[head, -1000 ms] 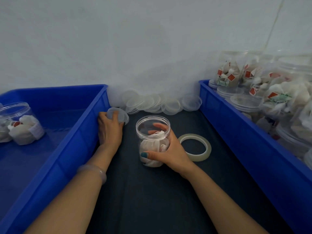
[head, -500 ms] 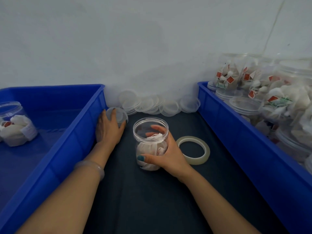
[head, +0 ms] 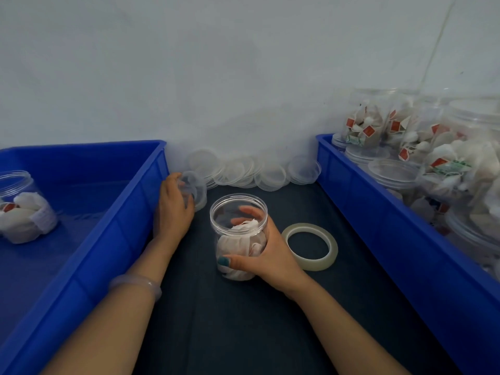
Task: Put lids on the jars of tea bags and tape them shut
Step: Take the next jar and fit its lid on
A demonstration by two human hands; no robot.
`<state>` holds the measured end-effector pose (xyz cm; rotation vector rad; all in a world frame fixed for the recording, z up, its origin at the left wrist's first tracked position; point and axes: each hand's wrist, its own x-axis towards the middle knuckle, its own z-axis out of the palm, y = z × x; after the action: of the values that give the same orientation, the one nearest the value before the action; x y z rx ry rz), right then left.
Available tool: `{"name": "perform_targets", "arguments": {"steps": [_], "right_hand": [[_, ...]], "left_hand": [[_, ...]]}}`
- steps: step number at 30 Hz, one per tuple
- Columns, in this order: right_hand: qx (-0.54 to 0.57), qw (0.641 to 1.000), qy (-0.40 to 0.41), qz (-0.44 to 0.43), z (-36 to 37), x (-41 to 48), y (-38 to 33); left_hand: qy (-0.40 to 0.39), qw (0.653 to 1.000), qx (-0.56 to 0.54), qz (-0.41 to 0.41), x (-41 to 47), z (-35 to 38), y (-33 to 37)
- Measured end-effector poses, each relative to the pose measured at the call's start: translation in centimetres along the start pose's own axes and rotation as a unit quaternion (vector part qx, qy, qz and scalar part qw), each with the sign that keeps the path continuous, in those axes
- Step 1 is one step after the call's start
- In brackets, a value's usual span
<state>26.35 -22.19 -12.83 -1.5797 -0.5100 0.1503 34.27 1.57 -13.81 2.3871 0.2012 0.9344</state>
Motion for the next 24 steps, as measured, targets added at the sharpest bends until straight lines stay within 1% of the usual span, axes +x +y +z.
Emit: {"name": "perform_targets", "arguments": {"steps": [2,5,7,8,9,10,11,12,13,14,15,16,17,18,20,21,22,24], "right_hand": [[0.004,1.0,0.0,-0.001,0.1,0.0,0.0],[0.005,1.0,-0.002,0.0,0.1,-0.1,0.0],[0.002,1.0,-0.004,-0.002,0.0,0.0,0.0],[0.003,1.0,-0.005,-0.001,0.0,0.0,0.0],[0.003,1.0,-0.007,-0.001,0.0,0.0,-0.1],[0.004,1.0,-0.008,0.0,0.0,0.0,-0.1],[0.004,1.0,-0.008,0.001,0.0,0.0,-0.1],[0.004,1.0,-0.009,0.002,0.0,0.0,-0.1],[0.004,1.0,-0.008,0.001,0.0,0.0,-0.1],[0.003,1.0,-0.007,-0.001,0.0,0.0,-0.1],[0.004,1.0,-0.008,-0.004,0.0,0.1,-0.1],[0.008,1.0,-0.008,-0.005,0.0,0.1,-0.2],[0.013,1.0,-0.009,-0.007,0.0,0.1,-0.2],[0.017,1.0,-0.009,-0.011,0.0,0.1,-0.2],[0.02,1.0,-0.014,-0.014,0.0,0.1,-0.3],[0.018,1.0,-0.014,-0.015,0.1,0.1,-0.2],[0.014,1.0,-0.013,-0.016,0.0,0.1,-0.2],[0.007,1.0,-0.008,-0.019,-0.1,0.2,0.0]], "left_hand": [[0.019,0.999,-0.031,0.012,-0.2,-0.3,0.1],[0.077,0.993,-0.09,0.029,-0.9,-0.9,1.0],[0.108,0.98,-0.167,-0.01,-1.2,-1.4,2.5],[0.11,0.969,-0.216,-0.043,-1.0,-2.0,3.5],[0.096,0.953,-0.276,-0.075,-0.7,-2.7,4.8],[0.066,0.93,-0.347,-0.103,-0.3,-3.6,6.1],[0.019,0.897,-0.424,-0.127,0.1,-4.8,7.4],[-0.04,0.854,-0.498,-0.144,0.4,-5.9,8.4],[-0.106,0.817,-0.547,-0.149,0.6,-7.0,9.2],[-0.177,0.803,-0.553,-0.137,0.6,-8.0,9.9],[-0.252,0.816,-0.509,-0.109,0.4,-8.8,10.7],[-0.319,0.843,-0.428,-0.069,0.1,-9.4,11.4],[-0.363,0.869,-0.335,-0.028,-0.3,-9.7,12.2],[-0.38,0.892,-0.246,0.006,-0.6,-9.7,12.9],[-0.351,0.928,-0.109,0.057,-1.0,-9.7,14.2],[-0.334,0.937,-0.069,0.077,-1.1,-9.7,14.5],[-0.334,0.937,-0.056,0.086,-1.3,-9.9,14.8],[-0.367,0.924,-0.042,0.099,-1.6,-10.2,15.3]]}}
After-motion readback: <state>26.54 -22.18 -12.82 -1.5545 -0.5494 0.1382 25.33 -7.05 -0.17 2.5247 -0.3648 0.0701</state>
